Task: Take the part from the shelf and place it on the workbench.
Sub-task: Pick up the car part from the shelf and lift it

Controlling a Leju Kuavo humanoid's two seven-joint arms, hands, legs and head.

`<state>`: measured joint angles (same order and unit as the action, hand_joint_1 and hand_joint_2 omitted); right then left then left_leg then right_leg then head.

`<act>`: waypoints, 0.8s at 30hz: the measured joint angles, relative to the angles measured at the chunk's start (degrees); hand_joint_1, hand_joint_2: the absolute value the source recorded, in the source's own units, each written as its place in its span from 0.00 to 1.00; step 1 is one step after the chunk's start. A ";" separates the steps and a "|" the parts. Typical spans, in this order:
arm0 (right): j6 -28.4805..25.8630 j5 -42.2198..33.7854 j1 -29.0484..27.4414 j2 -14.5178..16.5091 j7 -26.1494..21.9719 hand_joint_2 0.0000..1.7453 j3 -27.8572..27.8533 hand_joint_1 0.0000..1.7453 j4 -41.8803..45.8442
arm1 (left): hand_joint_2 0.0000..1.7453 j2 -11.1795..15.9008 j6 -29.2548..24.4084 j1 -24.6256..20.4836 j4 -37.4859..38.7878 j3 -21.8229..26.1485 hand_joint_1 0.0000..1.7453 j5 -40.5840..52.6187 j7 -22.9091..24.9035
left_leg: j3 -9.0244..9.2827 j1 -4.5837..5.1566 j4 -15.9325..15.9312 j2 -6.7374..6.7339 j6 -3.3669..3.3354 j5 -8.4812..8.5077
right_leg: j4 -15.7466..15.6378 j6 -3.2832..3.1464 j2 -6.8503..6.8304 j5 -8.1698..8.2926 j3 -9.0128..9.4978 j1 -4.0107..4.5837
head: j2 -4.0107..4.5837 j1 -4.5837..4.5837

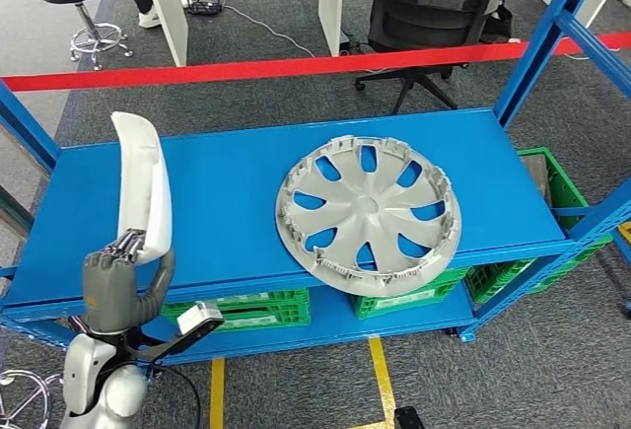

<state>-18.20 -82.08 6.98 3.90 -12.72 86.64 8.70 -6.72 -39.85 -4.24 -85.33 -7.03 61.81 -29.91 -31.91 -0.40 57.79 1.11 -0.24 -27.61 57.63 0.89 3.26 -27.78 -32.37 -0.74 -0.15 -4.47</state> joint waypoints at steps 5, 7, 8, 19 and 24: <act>-0.59 -0.61 -0.02 -0.01 -0.25 0.00 0.02 0.00 0.00 | 1.00 -4.65 -0.11 0.93 -8.43 2.74 1.00 2.19 -8.71 | -0.02 0.00 0.01 0.00 0.00 0.00 | 0.00 0.00 -0.02 0.00 -0.01 0.00 | 0.00 0.00; -0.69 -0.79 -0.06 -0.01 -0.35 0.00 0.02 0.00 0.00 | 1.00 -6.00 -0.16 1.23 -12.06 2.96 1.00 3.21 -9.59 | -0.01 -0.01 0.01 0.00 0.00 0.00 | 0.00 0.00 0.00 0.00 -0.01 0.00 | 0.00 0.00; -0.72 -0.87 -0.07 -0.01 -0.43 0.00 0.02 0.00 0.00 | 1.00 -6.47 -0.18 1.39 -13.88 2.96 1.00 3.65 -9.70 | -0.01 -0.01 0.01 0.00 0.00 0.00 | 0.00 0.00 0.00 0.00 -0.01 0.00 | 0.00 0.00; -0.70 -1.77 -0.05 -0.01 -1.03 0.00 0.02 0.00 0.00 | 1.00 -8.25 -0.26 2.39 -25.24 2.43 1.00 9.57 -10.01 | -0.01 -0.03 0.00 0.00 0.00 0.00 | 0.00 0.00 -0.02 0.00 -0.01 0.02 | 0.00 0.01; -0.66 -1.91 -0.04 -0.01 -1.11 0.00 0.02 0.00 0.00 | 1.00 -8.72 -0.26 2.65 -25.77 2.51 1.00 10.72 -10.02 | -0.01 -0.02 0.01 0.00 0.00 0.00 | 0.00 0.00 -0.02 0.00 -0.01 0.01 | 0.00 0.00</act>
<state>-18.86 -83.99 6.94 3.89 -13.83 86.66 8.70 -15.44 -40.11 -1.59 -111.10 -4.51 72.52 -39.92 -31.92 -0.42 57.80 1.11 -0.24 -27.61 57.63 0.89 3.25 -27.78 -32.38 -0.73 -0.15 -4.47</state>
